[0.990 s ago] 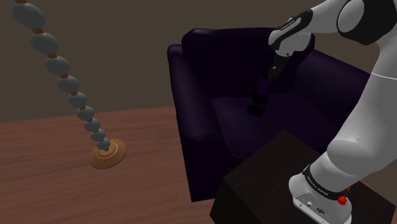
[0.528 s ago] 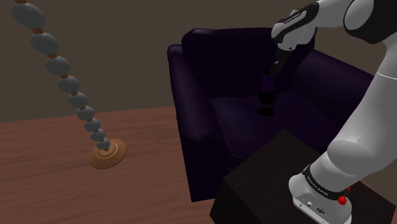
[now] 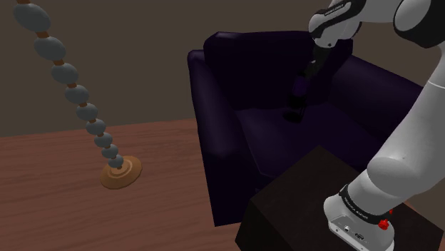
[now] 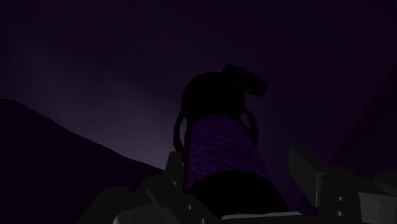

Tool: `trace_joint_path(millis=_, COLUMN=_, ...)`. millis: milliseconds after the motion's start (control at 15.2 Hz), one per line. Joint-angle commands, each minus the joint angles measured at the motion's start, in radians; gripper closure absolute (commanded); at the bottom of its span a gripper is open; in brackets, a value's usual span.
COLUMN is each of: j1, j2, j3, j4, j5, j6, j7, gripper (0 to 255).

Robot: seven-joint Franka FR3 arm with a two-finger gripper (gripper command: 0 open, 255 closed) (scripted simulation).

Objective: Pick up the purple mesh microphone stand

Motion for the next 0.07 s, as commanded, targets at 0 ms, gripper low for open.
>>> trace_joint_path(millis=0, j1=0.002, j2=-0.006, j3=0.0, j4=0.003, j5=-0.003, j6=-0.006, j7=0.003, gripper=255)
